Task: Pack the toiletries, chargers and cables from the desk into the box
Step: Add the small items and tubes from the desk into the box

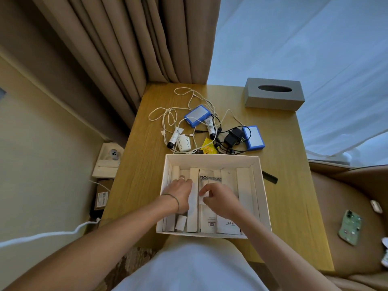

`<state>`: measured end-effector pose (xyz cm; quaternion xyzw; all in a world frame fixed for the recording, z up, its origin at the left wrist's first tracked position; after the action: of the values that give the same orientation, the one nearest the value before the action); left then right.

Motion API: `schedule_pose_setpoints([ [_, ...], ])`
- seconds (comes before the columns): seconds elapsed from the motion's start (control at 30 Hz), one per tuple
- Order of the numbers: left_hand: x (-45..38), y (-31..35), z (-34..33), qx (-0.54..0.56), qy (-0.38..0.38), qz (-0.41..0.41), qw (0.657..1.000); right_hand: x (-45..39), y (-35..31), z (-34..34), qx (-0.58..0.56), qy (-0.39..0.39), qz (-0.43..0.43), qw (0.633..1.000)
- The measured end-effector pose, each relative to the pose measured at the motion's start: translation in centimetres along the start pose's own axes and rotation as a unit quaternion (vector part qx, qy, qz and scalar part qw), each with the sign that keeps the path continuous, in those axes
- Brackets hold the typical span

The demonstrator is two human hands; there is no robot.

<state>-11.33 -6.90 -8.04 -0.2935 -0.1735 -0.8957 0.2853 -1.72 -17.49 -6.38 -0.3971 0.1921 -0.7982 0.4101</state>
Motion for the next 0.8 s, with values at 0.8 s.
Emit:
schedule_pose_setpoints([
  [0.8,2.2,-4.9,15.3,0.181,0.327,-0.015,0.927,-13.7,-6.5,9.2,0.006,0.099,0.019,0.995],
])
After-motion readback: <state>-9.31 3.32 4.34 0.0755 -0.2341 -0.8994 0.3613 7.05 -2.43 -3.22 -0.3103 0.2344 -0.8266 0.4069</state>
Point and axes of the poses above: each hand's wrist, its own x-axis away from the middle knuckle, its own z-axis out of the back of the hand, y = z × x, the point moved 5 cm from there along -x, towards the middle knuckle, and after that the axes turned 3 degrees about -y, right-handed, at the moved point
